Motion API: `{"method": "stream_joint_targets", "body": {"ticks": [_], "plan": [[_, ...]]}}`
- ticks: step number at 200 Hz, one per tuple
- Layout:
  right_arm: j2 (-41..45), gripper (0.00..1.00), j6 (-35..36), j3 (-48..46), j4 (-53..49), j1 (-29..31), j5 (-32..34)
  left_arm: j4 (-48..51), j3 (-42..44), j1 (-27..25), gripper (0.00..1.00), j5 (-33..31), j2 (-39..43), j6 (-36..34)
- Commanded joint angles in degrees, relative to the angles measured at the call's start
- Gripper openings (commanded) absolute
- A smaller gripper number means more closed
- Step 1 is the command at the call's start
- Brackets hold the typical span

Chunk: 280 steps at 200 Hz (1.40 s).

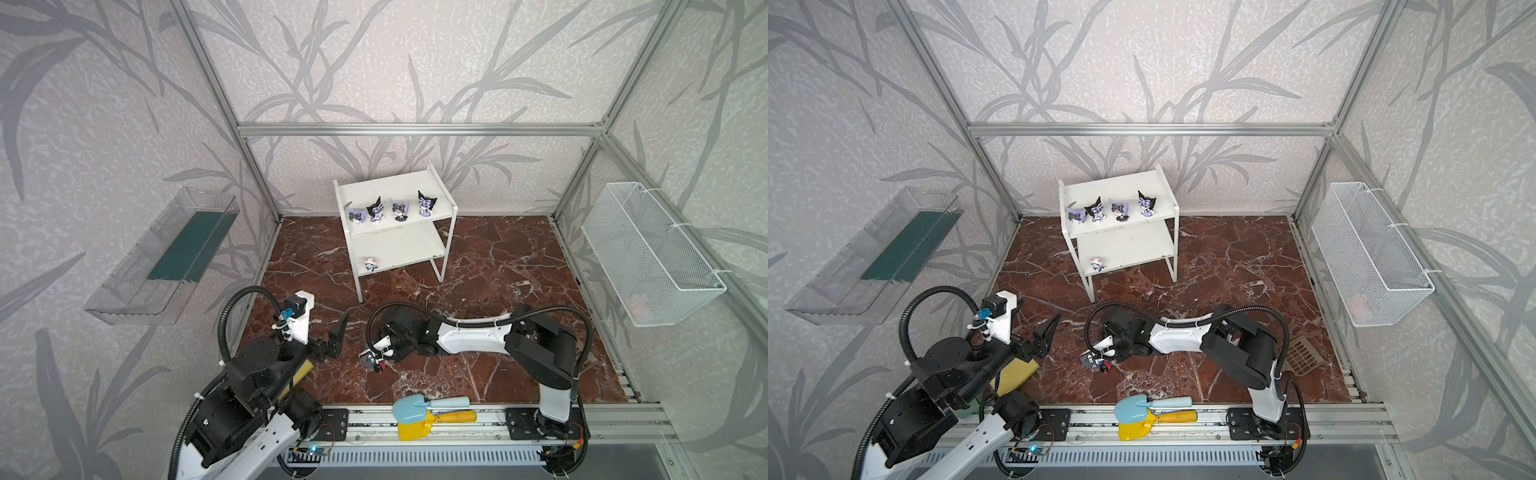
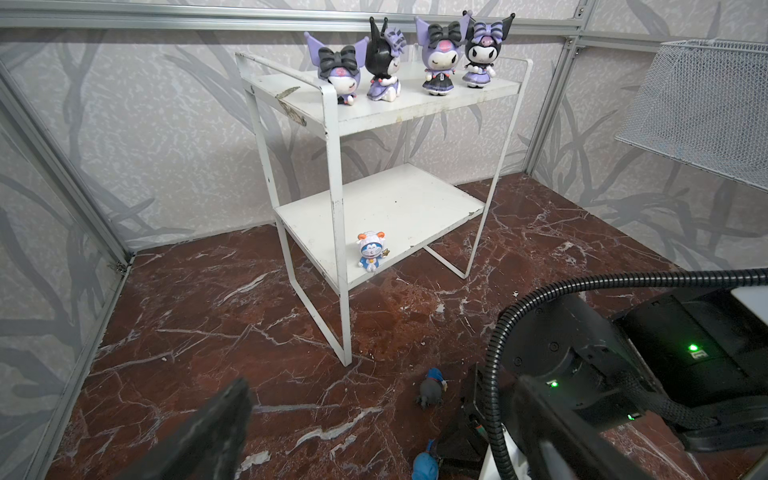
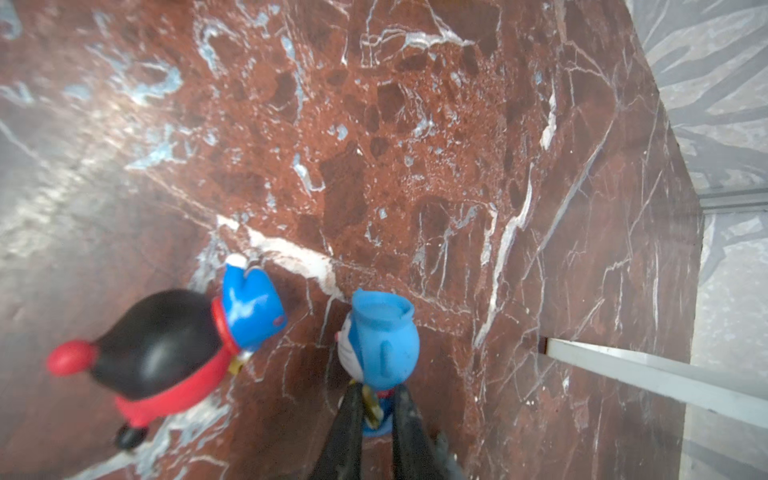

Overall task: Place and organize the plastic toys onto the shelf
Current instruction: 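Close the right gripper on the blue figure, then lift the blue figure and carry it to the lower shelf tier with the right gripper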

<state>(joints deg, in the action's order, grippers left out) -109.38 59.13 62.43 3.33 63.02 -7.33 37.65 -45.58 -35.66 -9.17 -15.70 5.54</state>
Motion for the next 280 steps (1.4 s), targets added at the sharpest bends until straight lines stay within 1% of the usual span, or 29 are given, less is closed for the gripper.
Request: {"method": "stream_joint_targets", "body": {"ticks": [1,63,130,162,164,170,186,190,217,249,280], "plan": [[3.4,0.16,-4.4,-2.3,-1.6,-0.5,-1.8,-0.9,0.7,0.2,0.99,-0.2,-0.8,-0.3],[4.3,0.17,-6.5,-2.5,-4.7,-0.9,-1.7,-1.1,0.6,0.2,0.99,0.0,-1.1,-0.3],[8.8,0.13,-12.6,-5.4,-2.2,-3.9,-5.4,-1.4,0.8,0.2,0.99,0.5,-1.6,-0.4],[10.5,0.12,-14.9,-7.5,0.1,-3.9,-6.1,-1.3,0.8,0.3,0.99,0.4,-1.5,-0.4],[10.6,0.12,-15.1,-7.6,0.3,-5.3,-6.3,-1.3,0.8,0.3,0.99,0.4,-1.4,-0.4],[10.9,0.11,-15.8,-8.0,0.8,-6.0,-6.5,-1.3,0.8,0.3,0.99,0.5,-1.5,-0.4],[11.3,0.11,-18.2,-9.4,3.3,-6.8,-7.6,-1.4,0.8,0.3,1.0,0.4,-1.6,-0.4],[12.9,0.11,-18.9,-9.9,4.2,-7.1,-7.8,-1.4,0.8,0.3,0.99,0.5,-1.6,-0.4],[14.9,0.11,-24.4,-13.3,11.1,-9.0,-9.3,-1.4,0.8,0.3,0.99,0.7,-1.9,-0.4],[17.0,0.11,-31.4,-17.9,21.3,-10.6,-8.5,-1.6,0.8,0.3,0.99,1.1,-2.4,-0.3],[18.1,0.11,-37.4,-22.3,32.6,-11.9,-6.4,-1.6,0.8,0.3,0.99,1.6,-2.6,-0.3]]}}
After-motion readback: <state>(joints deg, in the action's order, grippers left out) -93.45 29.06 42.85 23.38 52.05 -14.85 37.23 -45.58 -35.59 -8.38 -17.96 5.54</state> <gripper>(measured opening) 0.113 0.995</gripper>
